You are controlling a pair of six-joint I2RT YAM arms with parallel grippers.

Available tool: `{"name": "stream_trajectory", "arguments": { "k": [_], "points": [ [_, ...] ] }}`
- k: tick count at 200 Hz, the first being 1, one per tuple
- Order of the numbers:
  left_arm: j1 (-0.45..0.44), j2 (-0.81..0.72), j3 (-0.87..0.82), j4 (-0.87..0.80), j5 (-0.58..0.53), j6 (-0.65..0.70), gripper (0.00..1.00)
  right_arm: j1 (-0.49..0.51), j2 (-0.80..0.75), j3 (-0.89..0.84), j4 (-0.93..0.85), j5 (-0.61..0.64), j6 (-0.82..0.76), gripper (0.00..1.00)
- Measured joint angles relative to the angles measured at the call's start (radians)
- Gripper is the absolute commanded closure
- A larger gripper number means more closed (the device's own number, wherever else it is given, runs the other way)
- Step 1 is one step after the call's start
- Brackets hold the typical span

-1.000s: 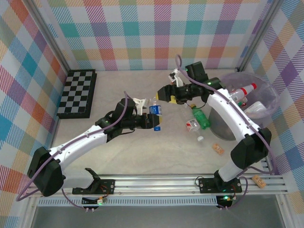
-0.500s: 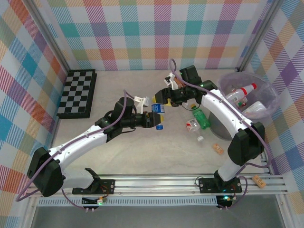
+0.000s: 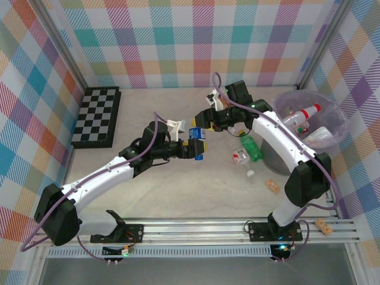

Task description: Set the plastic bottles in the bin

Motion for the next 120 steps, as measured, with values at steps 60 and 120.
{"name": "stream_trajectory", "arguments": {
  "k": [60, 120],
  "points": [
    [0.0, 0.0, 0.0, -0.003, -0.014, 0.0, 0.07, -0.183, -0.054, 0.142, -0.069, 0.056, -0.035, 0.58],
    [0.0, 0.005, 0.0, -0.002, -0.027, -0.001, 0.08, -0.566, -0.236, 0.286, -0.12, 0.176, -0.053, 0.62]
  ]
}}
